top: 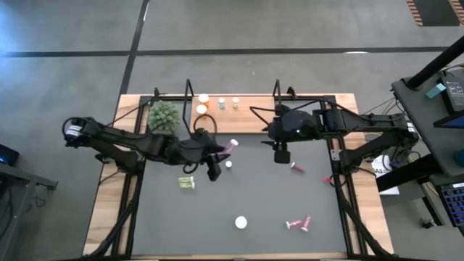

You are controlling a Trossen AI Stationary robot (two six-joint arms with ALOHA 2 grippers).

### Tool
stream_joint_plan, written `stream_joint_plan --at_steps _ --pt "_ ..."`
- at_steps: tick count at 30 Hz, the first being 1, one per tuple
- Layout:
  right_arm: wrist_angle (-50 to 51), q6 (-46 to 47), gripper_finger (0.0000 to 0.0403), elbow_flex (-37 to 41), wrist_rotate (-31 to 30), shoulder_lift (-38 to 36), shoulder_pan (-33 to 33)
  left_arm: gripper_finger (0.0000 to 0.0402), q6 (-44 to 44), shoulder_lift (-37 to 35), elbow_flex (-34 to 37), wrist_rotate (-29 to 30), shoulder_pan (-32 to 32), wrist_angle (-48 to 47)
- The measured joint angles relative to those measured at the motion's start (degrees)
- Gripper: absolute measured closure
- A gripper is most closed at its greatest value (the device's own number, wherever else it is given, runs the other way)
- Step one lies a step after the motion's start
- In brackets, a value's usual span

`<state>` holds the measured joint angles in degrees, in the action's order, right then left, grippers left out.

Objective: Pick and place medicine bottles onto shelf by color
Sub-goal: Put the top pink pill bottle on the shelf

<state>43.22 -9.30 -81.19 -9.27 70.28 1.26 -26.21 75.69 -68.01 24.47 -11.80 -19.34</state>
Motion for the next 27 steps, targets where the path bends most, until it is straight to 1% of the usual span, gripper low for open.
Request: stream_joint_plan --at_steps 3,5,9,12,17,23,27 --pt "-7.26 -2.93 0.0225 0.00 3.26 0.00 0.00 0.0302 4.48 -1.06 -0.43 -0.65 -0.21 2.99" --pt "-11.24 -4.17 0.0225 0.00 4.96 0.00 0.00 0.0302 6.85 -1.74 -0.56 -1.00 -0.31 2.98" --pt "-16.05 -3.25 0.0225 -0.23 5.35 0.24 0.00 0.0302 10.35 -2.39 -0.52 -1.21 -0.30 4.16" --pt "-16.12 -2.76 0.0225 -1.29 5.72 1.44 -0.01 0.0302 12.93 -2.44 -0.50 -1.35 -0.28 5.34" --pt "-16.97 0.73 0.0225 -4.59 11.66 6.01 0.00 0.0302 16.46 -2.46 -0.47 -1.51 -0.28 5.86" --pt "-11.89 1.31 0.0225 -12.50 12.49 12.49 0.00 0.0302 16.65 -2.48 -0.13 -1.56 -0.28 5.69" --pt "-7.04 1.45 0.0225 -18.87 13.32 16.63 0.02 0.0302 16.63 -2.51 -0.08 -3.24 -0.26 4.49"
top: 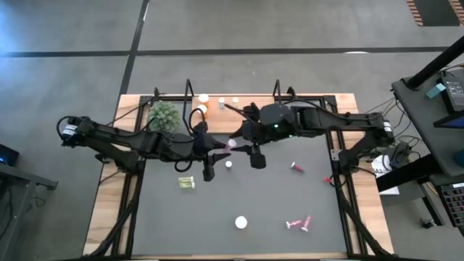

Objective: Pick and place medicine bottles onto shelf by color
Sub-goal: Put the top pink pill bottle on the shelf

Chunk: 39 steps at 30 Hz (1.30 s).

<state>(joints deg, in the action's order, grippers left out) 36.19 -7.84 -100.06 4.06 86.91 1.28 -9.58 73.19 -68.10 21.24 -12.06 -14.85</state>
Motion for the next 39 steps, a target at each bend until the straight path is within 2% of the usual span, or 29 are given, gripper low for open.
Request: stream_joint_plan --at_steps 7,14,39 --pt "9.67 0.49 0.0225 -9.49 1.03 6.87 -0.02 0.0302 -0.08 -0.28 0.20 -0.32 0.00 -1.20" --pt "14.57 0.29 0.0235 -15.58 1.11 10.72 0.00 0.0302 -0.24 -0.28 0.24 -0.44 -0.02 -1.98" --pt "16.48 2.28 0.0300 -15.69 1.39 9.86 0.02 0.0302 -0.52 -0.59 0.24 -1.20 0.00 -2.79"
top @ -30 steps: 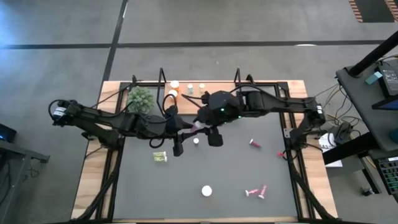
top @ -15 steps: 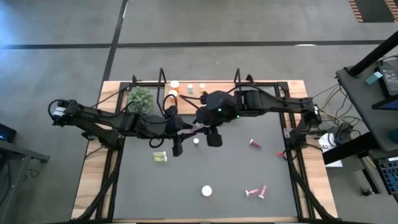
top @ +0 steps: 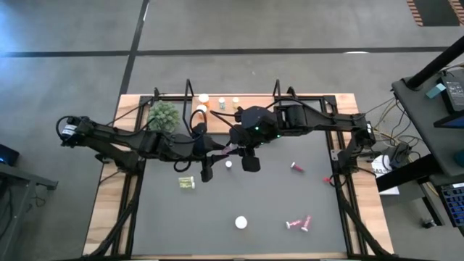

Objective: Pick and place medicine bottles onto shelf by color
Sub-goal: Put the top pink pill bottle on the shelf

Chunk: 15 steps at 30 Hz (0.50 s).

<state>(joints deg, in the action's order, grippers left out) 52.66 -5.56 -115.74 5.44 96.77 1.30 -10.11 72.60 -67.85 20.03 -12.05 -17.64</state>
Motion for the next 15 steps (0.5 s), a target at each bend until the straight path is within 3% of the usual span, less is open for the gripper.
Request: stream_joint_plan --at_steps 8,15 --pt "1.42 1.09 0.0299 0.00 -0.32 -0.05 0.00 0.0296 -0.14 0.00 0.02 0.03 0.00 0.26" --pt "3.39 1.09 0.0298 0.00 -0.90 -0.63 -0.11 0.0242 -4.24 0.22 0.02 0.13 0.04 0.60"
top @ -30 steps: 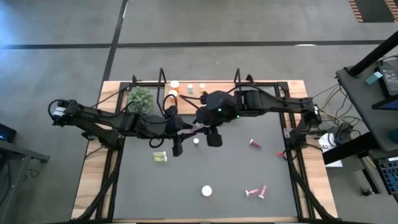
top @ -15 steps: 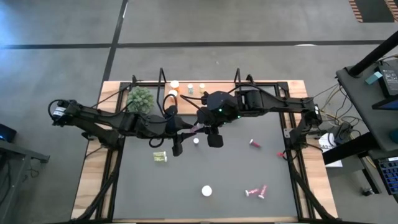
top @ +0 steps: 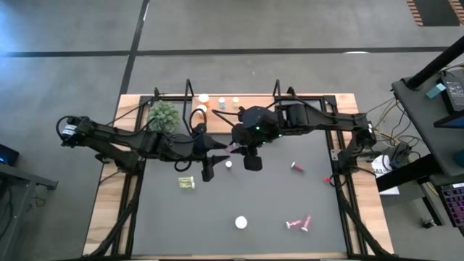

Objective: Pick and place medicine bottles onto shelf by color
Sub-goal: Put the top pink pill bottle on the shelf

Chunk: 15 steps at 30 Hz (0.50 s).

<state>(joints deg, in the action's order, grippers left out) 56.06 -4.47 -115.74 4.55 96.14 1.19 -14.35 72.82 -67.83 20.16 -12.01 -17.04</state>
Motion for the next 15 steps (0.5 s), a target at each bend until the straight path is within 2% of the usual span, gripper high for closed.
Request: stream_joint_plan --at_steps 4,8,11,15 --pt "1.97 0.00 0.0298 0.00 -0.56 -0.43 -0.13 0.0204 -0.29 0.21 0.15 -0.07 -0.04 -0.35" --pt "7.76 -0.02 0.0298 0.00 -5.00 -0.49 -1.03 0.0177 -0.64 0.21 0.18 -0.04 -0.04 -0.09" --pt "12.11 -0.02 0.0298 0.64 -8.89 -0.49 -2.81 0.0169 -2.89 0.21 0.38 0.00 -0.04 -0.22" --pt "12.75 -0.02 0.0298 2.98 -9.28 -0.51 -6.87 0.0168 -7.12 0.21 0.79 -0.08 -0.16 -1.45"
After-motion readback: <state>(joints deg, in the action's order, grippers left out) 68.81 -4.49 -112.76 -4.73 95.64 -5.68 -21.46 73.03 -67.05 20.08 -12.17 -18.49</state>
